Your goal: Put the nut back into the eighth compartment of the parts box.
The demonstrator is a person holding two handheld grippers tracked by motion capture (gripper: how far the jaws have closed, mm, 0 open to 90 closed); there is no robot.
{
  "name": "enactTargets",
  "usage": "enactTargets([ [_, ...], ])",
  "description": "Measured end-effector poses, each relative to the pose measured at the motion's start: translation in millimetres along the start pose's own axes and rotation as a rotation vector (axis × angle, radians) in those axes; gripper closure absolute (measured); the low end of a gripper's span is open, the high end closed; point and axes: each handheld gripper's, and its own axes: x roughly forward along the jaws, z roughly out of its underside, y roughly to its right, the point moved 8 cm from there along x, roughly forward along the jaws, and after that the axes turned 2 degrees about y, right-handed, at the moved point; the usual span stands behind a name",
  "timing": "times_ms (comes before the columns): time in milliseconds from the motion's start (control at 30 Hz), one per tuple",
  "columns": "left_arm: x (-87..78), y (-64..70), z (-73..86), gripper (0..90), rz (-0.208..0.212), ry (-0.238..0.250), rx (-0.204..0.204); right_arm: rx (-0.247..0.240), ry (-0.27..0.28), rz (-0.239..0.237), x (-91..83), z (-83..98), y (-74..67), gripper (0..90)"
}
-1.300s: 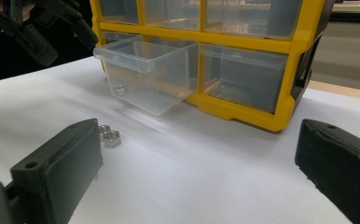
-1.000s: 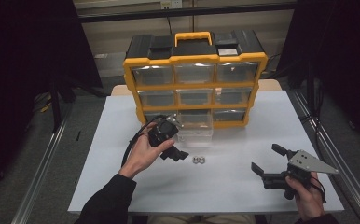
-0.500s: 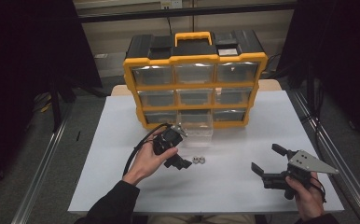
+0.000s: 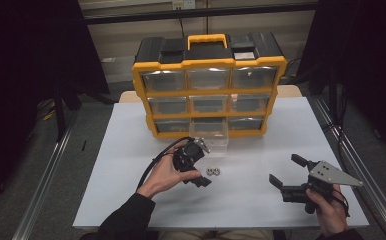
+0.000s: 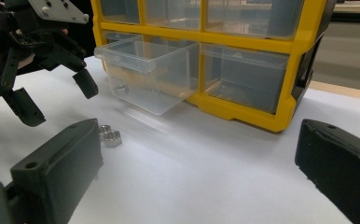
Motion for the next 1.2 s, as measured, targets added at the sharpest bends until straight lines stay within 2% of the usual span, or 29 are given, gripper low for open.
enactTargets([
  [33, 1.0, -0.2, 0.1, 4.7, 0.001, -0.014, 0.015, -0.002, 0.002, 0.0, 0.1, 0.0, 0.4, 0.7],
  [100, 3.7, 2.5, -1.4, 4.8, 0.007, -0.014, 0.009, -0.001, 0.002, 0.001, 0.1, -0.1, 0.4, 0.7],
  [167, 6.8, 2.8, -2.7, 5.0, -0.008, -0.033, 0.02, 0.0, 0.0, -0.001, 0.0, 0.1, -0.1, 0.7],
  [267, 8.4, 2.3, -4.4, 5.0, -0.002, -0.027, 0.016, -0.002, 0.0, 0.0, 0.1, 0.1, 0.3, 0.7],
  [467, 13.2, -1.9, -4.9, 6.1, 0.002, -0.054, 0.003, 0.0, 0.0, 0.0, 0.0, 0.2, 0.2, 0.7],
  [600, 16.9, -2.9, -5.8, 13.1, 0.011, -0.058, -0.005, 0.001, 0.001, -0.002, 0.5, 0.3, -0.1, 0.7],
  [667, 18.4, -3.9, -5.4, 16.6, 0.014, -0.073, 0.005, 0.004, 0.0, -0.002, 0.5, 0.4, -0.3, 0.7],
  [700, 19.6, -4.4, -6.0, 16.6, 0.007, -0.07, -0.006, 0.004, 0.0, -0.002, 0.5, 0.4, -0.3, 0.7],
  [800, 21.3, -8.3, -7.1, 17.8, 0.001, -0.079, -0.003, 0.002, -0.002, -0.003, 0.3, 0.5, -0.4, 0.7],
  [833, 23.4, -8.4, -7.3, 21.7, 0.014, -0.08, -0.015, 0.002, -0.002, -0.003, 0.3, 0.4, -0.3, 0.7],
  [900, 24.7, -9.7, -7.1, 24.6, 0.002, -0.083, -0.015, 0.001, 0.001, -0.001, 0.5, 0.4, 0.0, 0.7],
  [933, 26.1, -8.6, -7.4, 24.6, -0.001, -0.078, -0.049, 0.001, 0.001, -0.001, 0.5, 0.4, 0.0, 0.7],
  [967, 27.1, -9.9, -7.7, 25.1, -0.009, -0.074, -0.048, 0.004, 0.0, -0.001, 0.3, 0.4, -0.2, 0.7],
  [1000, 26.6, -11.7, -6.9, 28.5, -0.012, -0.091, -0.04, 0.006, -0.001, 0.0, 0.4, 0.6, -0.2, 0.7],
  [1033, 26.1, -11.5, -7.2, 29.7, -0.003, -0.098, -0.049, 0.005, -0.001, -0.001, 0.4, 0.6, -0.2, 0.7],
  [1100, 26.9, -13.5, -8.2, 30.0, -0.012, -0.101, -0.045, 0.0, 0.001, -0.001, 0.6, 0.4, 0.0, 0.7],
  [1133, 25.6, -14.4, -8.6, 31.3, 0.007, -0.119, -0.017, 0.0, 0.001, -0.003, 0.6, 0.4, -0.1, 0.7],
  [1167, 28.6, -12.0, -9.7, 33.9, -0.005, -0.093, -0.054, 0.0, 0.001, -0.003, 0.6, 0.4, -0.1, 0.7],
  [1200, 27.6, -12.1, -9.6, 35.6, 0.001, -0.112, -0.045, 0.0, 0.001, -0.003, 0.6, 0.3, -0.1, 0.7],
])
